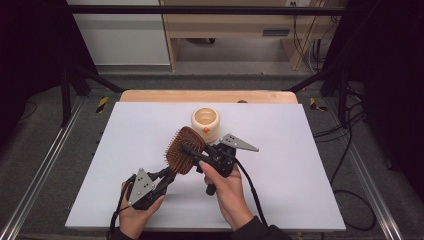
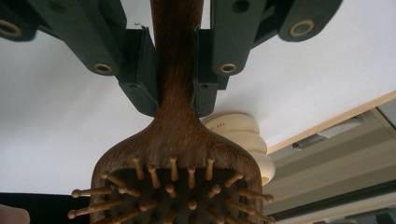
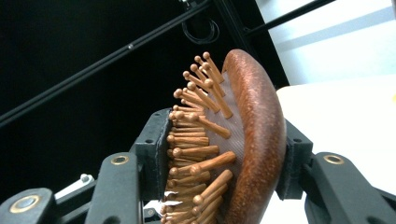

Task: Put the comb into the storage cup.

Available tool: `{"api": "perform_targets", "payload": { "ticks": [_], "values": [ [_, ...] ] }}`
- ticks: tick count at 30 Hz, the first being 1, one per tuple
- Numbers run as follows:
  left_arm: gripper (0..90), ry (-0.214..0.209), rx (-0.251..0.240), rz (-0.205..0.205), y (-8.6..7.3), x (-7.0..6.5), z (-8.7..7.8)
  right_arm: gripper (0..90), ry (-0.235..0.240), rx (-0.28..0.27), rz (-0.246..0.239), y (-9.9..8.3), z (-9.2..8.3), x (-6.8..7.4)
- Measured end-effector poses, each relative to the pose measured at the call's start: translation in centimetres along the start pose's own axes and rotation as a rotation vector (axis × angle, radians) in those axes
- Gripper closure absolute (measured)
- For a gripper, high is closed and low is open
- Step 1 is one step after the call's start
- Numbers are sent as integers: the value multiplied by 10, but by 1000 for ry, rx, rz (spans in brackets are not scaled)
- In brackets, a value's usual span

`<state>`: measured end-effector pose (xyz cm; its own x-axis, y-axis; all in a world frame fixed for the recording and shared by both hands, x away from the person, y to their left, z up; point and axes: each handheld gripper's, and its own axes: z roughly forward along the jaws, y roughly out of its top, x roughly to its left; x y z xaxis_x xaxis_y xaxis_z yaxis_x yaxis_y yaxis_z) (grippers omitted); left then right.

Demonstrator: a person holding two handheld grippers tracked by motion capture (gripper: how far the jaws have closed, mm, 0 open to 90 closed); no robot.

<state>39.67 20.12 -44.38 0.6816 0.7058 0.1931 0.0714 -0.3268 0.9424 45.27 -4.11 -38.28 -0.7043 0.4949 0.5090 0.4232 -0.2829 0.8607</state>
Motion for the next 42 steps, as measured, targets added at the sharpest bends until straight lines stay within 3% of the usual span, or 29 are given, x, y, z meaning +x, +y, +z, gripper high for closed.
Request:
{"api": "perform_targets", "payload": {
  "ticks": [12, 15, 20, 24, 28, 31, 35, 42],
  "values": [
    [721, -11, -3, -33, -1, -1, 2, 520, -9, -9, -1, 2, 0, 4],
    [698, -26, -35, -46, -1, 0, 1, 521, -14, -13, 6, 2, -1, 5],
    [533, -9, -58, -72, -3, 4, 0, 520, -24, -47, 7, 12, -6, 2],
    [390, 14, -68, -129, -5, 9, 1, 519, -51, -71, -1, 24, -11, -6],
    [257, 73, -73, -152, -8, 15, -1, 518, -82, -79, 3, 35, -14, -16],
    [149, 94, -56, -188, -12, 23, 0, 518, -97, -83, 12, 42, -15, -24],
    [72, 102, -56, -233, -19, 33, 0, 517, -108, -85, -1, 53, -15, -26],
    [46, 154, -34, -264, -28, 47, -1, 515, -125, -92, -30, 71, -13, -28]
  ]
}}
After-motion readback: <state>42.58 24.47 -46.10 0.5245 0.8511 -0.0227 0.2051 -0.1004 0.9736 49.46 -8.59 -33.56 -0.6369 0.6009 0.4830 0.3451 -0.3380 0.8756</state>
